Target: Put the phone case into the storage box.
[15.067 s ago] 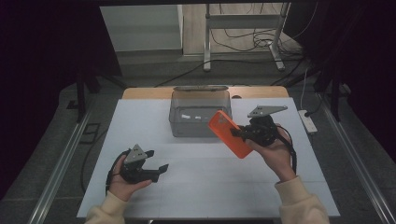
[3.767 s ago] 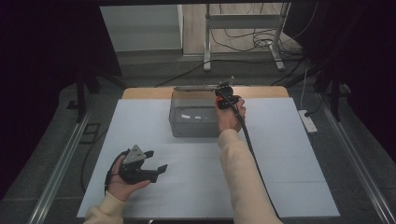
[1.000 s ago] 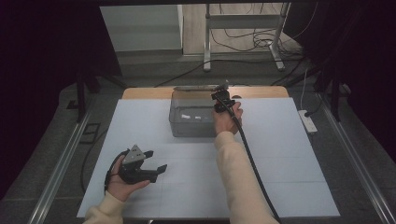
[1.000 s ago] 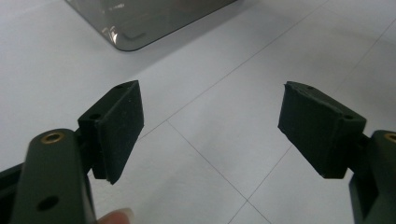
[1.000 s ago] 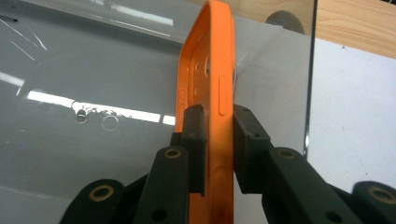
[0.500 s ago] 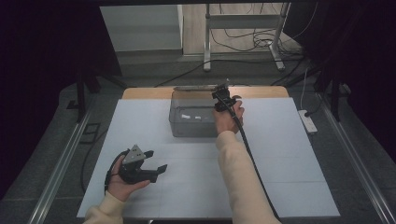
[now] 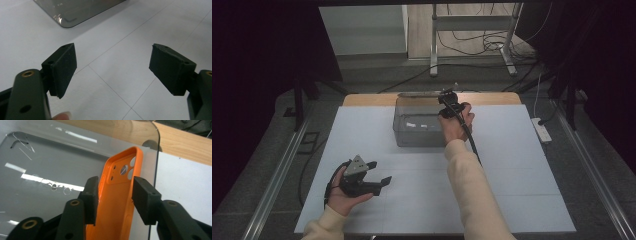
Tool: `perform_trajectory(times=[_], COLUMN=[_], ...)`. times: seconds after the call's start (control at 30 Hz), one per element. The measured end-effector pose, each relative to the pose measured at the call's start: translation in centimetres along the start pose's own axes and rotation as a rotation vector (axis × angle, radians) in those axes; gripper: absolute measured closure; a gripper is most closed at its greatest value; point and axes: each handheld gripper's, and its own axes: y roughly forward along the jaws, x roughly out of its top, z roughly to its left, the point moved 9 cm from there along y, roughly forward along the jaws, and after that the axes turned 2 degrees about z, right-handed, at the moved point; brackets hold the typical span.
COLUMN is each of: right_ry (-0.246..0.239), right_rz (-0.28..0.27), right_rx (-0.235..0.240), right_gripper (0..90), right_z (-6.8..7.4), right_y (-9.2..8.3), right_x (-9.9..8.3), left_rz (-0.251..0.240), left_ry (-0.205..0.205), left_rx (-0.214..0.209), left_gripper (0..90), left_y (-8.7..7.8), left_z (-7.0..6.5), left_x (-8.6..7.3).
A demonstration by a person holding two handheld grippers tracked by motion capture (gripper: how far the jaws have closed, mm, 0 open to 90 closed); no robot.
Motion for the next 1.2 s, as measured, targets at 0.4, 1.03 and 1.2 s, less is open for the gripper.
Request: perform_trajectory(times=[0.4,1.03,1.2], right_ry=[-0.003,-0.007,-0.023], right_rz=[-0.030,-0.046,-0.041], right_rx=[0.015,0.124,0.146], right_gripper=[53.9,44.3,40.5], right_z=[-0.3,-0.8,-0.6], right_y=[-0.7,-2.9,-3.4], right_x=[0.5,0.6,0.4], left_rz=[-0.002,-0.001,-0.001], left_ry=[-0.001,-0.004,-0.005], left_rx=[0.000,0.001,0.003], left_gripper=[21.7,21.5,21.5], left_y=[0.0,0.0,0.0], left_z=[0.0,0.1,0.1], left_x=[0.0,0.0,0.0])
